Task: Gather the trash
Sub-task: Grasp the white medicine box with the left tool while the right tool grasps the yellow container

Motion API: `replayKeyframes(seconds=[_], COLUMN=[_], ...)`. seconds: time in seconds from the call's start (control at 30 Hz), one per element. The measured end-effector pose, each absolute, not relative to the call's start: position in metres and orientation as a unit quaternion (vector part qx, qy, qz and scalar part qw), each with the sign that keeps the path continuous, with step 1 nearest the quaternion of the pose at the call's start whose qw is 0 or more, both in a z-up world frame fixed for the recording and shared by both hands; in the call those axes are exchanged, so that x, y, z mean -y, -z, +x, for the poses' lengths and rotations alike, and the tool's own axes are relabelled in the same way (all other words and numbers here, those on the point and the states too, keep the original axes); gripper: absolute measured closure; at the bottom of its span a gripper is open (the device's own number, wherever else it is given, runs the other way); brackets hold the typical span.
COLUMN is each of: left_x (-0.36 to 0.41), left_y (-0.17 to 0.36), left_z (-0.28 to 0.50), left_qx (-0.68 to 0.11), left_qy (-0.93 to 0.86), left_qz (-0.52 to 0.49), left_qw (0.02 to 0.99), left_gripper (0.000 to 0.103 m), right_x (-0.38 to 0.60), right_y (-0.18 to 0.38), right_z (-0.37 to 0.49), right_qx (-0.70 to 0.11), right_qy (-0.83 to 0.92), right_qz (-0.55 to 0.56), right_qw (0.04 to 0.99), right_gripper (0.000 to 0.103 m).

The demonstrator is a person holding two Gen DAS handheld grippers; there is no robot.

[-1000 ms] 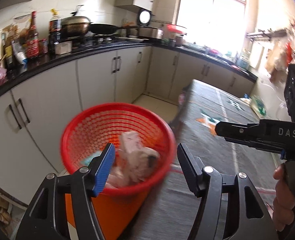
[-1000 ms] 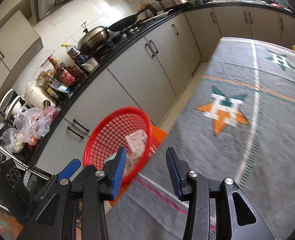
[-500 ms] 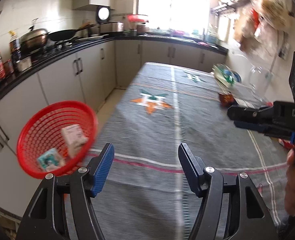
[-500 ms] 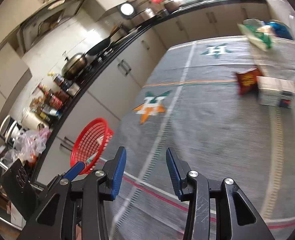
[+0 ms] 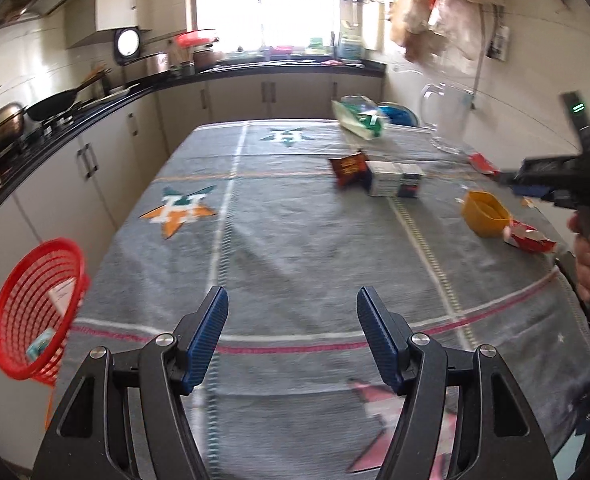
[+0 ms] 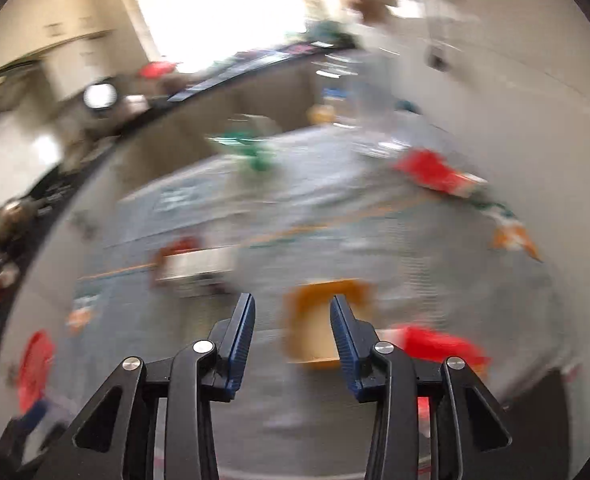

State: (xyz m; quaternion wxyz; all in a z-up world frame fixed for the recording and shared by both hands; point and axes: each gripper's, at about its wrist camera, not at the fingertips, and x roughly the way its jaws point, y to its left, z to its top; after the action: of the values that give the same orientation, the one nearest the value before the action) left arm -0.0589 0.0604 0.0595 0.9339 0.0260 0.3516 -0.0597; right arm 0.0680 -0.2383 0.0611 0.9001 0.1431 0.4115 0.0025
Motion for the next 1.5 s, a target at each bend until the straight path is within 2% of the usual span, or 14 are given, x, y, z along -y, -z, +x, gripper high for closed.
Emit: replayKeyframes(seconds=[0.03, 0.1, 0.2, 0.3, 0.4, 0.57, 0.67, 0.9, 1.03, 1.13, 1.23, 1.43, 1.5], left_x=[-0.057, -0.05, -0.041, -0.035, -0.032, -0.026, -0.019, 0.007, 0.031, 0.046, 0.051, 0.056, 0.064], left_y=[-0.061, -0.063, -0.065, -0.066, -0.065, -0.069, -0.074, -0.078, -0.077, -0.067, -0.05, -0.036, -0.035], left_z=[-0.059, -0.057, -0.054, -0.051, -0.047, -0.023, -0.001, 0.086, 0.134, 0.163, 0.193, 0.181, 0.158], left_qx=[-0.351, -0.348, -0.349, -0.351, -0.355, -0.375, -0.389, -0.429, -0.427, -0.424, -0.455, -0.481, -0.474], left_qy=[0.064, 0.072, 0.078, 0.081, 0.085, 0.103, 0.11, 0.167, 0.192, 0.188, 0.201, 0.26, 0.291], left_qz=[0.028, 0.033, 0.041, 0.048, 0.052, 0.037, 0.03, -0.02, -0.027, -0.014, -0.033, -0.01, 0.034], left_qw=[0.934, 0.934, 0.933, 0.932, 0.93, 0.921, 0.914, 0.887, 0.883, 0.886, 0.867, 0.837, 0.83], left_gripper=[0.037, 0.037, 0.037, 0.037, 0.037, 0.037, 0.035, 0.035, 0.035, 0.035, 0.035, 0.035, 0.035], right_x=[0.245, 0.257, 0.255, 0.251, 0.247, 0.206, 0.203, 0.255, 0.273, 0.28, 0.285, 0.285, 0.285], right_y=[-0.054, -0.038, -0.027, -0.019, -0.017, -0.028, -0.038, -0.039, -0.043, -0.042, -0.041, -0.037, -0.038], right_z=[0.073, 0.082, 0.088, 0.089, 0.083, 0.068, 0.06, 0.052, 0.048, 0.047, 0.048, 0.053, 0.053], right_qx=[-0.424, -0.443, -0.456, -0.462, -0.456, -0.43, -0.405, -0.38, -0.364, -0.36, -0.36, -0.369, -0.367], right_qy=[0.003, 0.005, 0.007, 0.011, -0.004, -0.134, -0.133, -0.094, -0.074, -0.065, -0.063, -0.073, -0.073], right_qz=[0.144, 0.162, 0.153, 0.136, 0.123, 0.11, 0.101, 0.198, 0.233, 0.251, 0.262, 0.273, 0.273], right_qw=[0.894, 0.882, 0.877, 0.876, 0.881, 0.886, 0.899, 0.899, 0.899, 0.896, 0.893, 0.885, 0.886], right_gripper=[0.073, 0.075, 0.082, 0.095, 0.097, 0.097, 0.097, 0.097, 0.097, 0.097, 0.097, 0.097, 0.097])
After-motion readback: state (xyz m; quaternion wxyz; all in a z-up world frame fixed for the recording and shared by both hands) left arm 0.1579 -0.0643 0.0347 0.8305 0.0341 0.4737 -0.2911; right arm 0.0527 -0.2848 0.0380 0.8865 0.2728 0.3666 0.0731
